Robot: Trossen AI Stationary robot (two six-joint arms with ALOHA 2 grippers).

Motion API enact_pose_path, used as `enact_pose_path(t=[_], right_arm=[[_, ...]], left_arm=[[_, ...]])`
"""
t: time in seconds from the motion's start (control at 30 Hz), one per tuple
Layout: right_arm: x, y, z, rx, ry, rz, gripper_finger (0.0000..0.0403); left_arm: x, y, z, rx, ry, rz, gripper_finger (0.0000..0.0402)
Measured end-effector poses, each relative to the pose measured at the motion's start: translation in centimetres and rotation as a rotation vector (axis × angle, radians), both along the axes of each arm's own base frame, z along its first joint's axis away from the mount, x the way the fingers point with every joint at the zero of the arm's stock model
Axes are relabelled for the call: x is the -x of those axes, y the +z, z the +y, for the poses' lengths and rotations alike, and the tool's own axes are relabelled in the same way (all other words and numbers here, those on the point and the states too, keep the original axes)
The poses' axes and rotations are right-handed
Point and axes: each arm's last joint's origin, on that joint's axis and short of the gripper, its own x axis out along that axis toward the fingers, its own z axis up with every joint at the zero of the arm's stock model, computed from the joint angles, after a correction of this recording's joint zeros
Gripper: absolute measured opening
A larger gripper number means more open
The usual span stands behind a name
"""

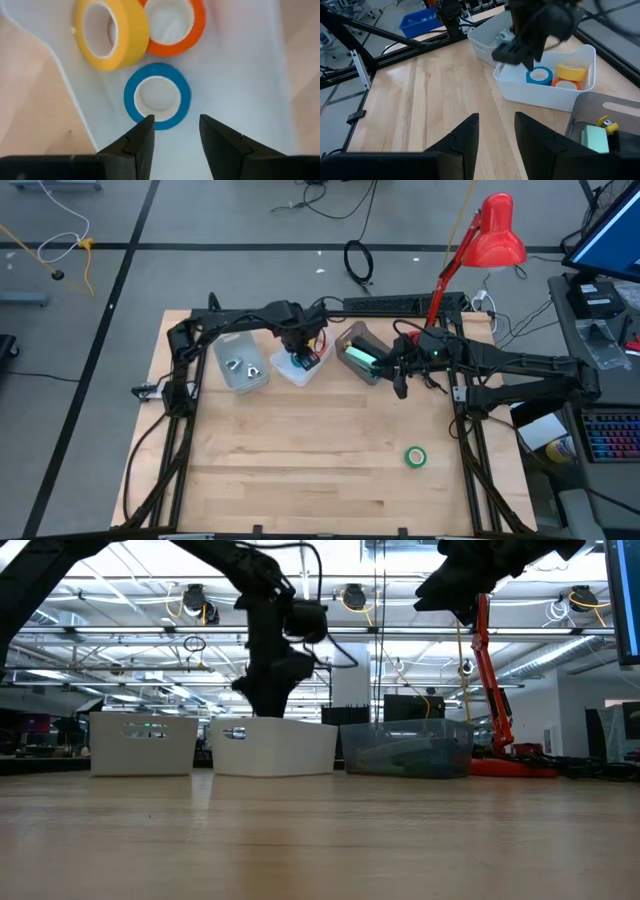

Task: Pick and place Stapler, Stapler remover, tape
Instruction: Put the green tape into the white bin

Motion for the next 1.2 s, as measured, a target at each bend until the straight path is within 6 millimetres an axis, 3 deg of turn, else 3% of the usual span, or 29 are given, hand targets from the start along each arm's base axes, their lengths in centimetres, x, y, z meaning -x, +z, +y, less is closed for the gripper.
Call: enact_pose_path(t=[0.17, 0.27, 0.53, 0.77, 0.93, 1.2], right_arm=[[0.3, -0.7, 0.2, -0.030, 0.031, 0.076, 0.0119], [0.9, -1.6, 0.5, -0.090, 0.101, 0.179, 0.0116], [3.2, -3.6, 2.3, -0.234, 0.248, 0.486, 0.0114], [4.1, -3.6, 4.4, -0.218, 0.356, 0.543, 0.0114], [4.2, -3.6, 6.1, -0.189, 0.425, 0.557, 0.0114], [4.4, -4.1, 9.4, -0.074, 0.572, 0.616, 0.0114]], left_arm=[[-1.0, 3.0, -0.7, -0.011, 0.010, -0.040, 0.0159], [-1.5, 3.7, -1.9, -0.012, -0.004, -0.051, 0.0159], [-3.4, 5.5, -6.9, -0.069, -0.097, -0.179, 0.0159], [-4.2, 9.9, -11.4, -0.128, -0.187, -0.471, 0.0159], [-2.7, 11.6, -13.6, -0.175, -0.196, -0.560, 0.0159], [2.5, 10.8, -15.6, -0.160, -0.123, -0.750, 0.0159]])
